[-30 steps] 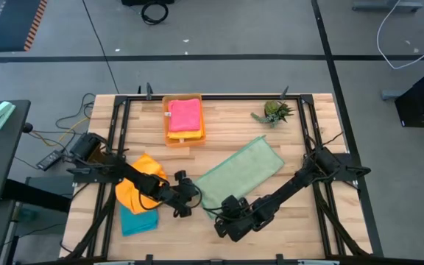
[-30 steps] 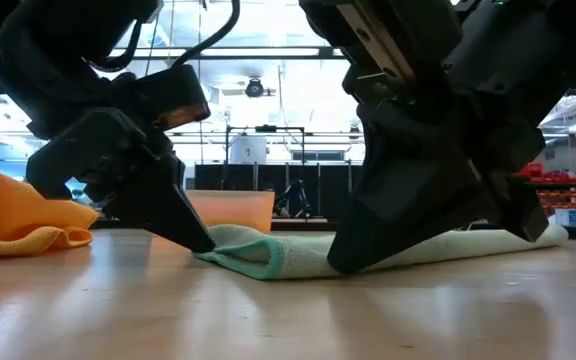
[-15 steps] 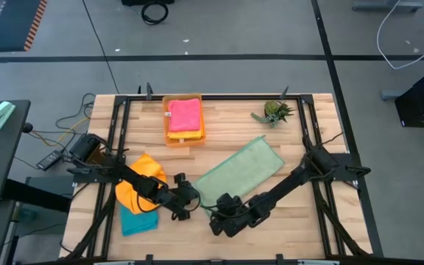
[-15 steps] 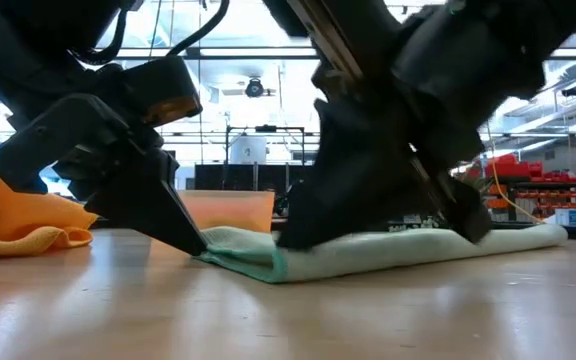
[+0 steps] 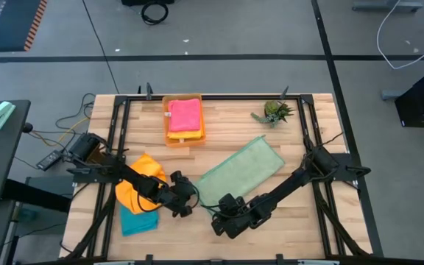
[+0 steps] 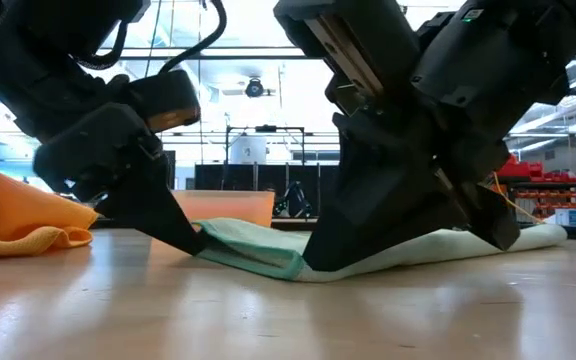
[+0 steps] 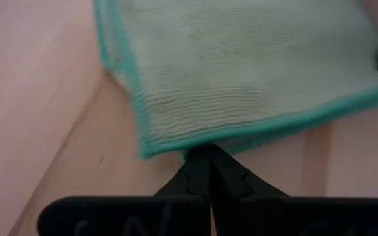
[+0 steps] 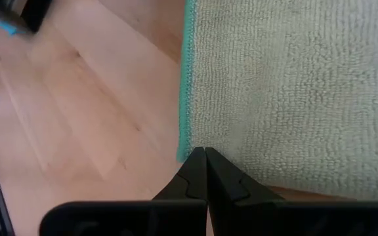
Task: Fold microfiber towels
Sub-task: Fold the green microfiber cloth
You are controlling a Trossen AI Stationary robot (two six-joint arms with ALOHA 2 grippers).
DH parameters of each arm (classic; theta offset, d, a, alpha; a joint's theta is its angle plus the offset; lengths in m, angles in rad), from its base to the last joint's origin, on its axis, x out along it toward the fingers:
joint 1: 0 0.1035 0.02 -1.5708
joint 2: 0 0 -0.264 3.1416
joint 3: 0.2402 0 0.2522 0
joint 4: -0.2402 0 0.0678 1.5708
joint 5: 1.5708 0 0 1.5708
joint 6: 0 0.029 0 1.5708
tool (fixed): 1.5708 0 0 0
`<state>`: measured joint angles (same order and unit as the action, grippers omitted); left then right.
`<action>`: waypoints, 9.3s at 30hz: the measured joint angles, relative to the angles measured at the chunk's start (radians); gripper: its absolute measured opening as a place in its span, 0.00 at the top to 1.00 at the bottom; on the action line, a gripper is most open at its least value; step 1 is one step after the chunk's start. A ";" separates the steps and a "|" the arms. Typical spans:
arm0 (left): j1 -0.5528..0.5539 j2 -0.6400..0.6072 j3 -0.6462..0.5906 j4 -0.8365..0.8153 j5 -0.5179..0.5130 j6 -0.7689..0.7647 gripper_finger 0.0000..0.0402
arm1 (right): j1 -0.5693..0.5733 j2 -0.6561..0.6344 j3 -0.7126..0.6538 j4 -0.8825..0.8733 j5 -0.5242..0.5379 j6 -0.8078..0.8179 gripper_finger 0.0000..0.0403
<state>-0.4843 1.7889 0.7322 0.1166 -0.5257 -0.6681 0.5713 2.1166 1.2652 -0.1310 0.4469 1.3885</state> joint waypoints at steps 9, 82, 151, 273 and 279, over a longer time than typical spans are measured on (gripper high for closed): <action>-0.009 -0.013 -0.003 -0.023 -0.023 -0.219 0.99 | 0.024 -0.001 0.000 -0.008 -0.004 0.048 1.00; 0.003 0.141 0.375 0.164 0.305 -0.185 0.98 | -0.411 -0.634 -0.571 0.080 -0.136 -0.501 1.00; -0.011 0.202 0.375 0.131 0.287 0.026 0.99 | -0.015 -0.430 -0.492 -0.164 -0.052 0.070 1.00; 0.078 0.241 0.543 -0.050 0.519 0.739 0.79 | -0.006 -0.472 -0.445 -0.222 -0.125 0.034 1.00; 0.090 0.282 0.543 -0.017 0.522 0.889 0.66 | -0.002 -0.534 -0.418 -0.237 -0.153 0.028 1.00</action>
<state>-0.3948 2.0711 1.2750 0.0997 -0.0035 0.2209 0.5698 1.5830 0.8474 -0.3676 0.2940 1.4170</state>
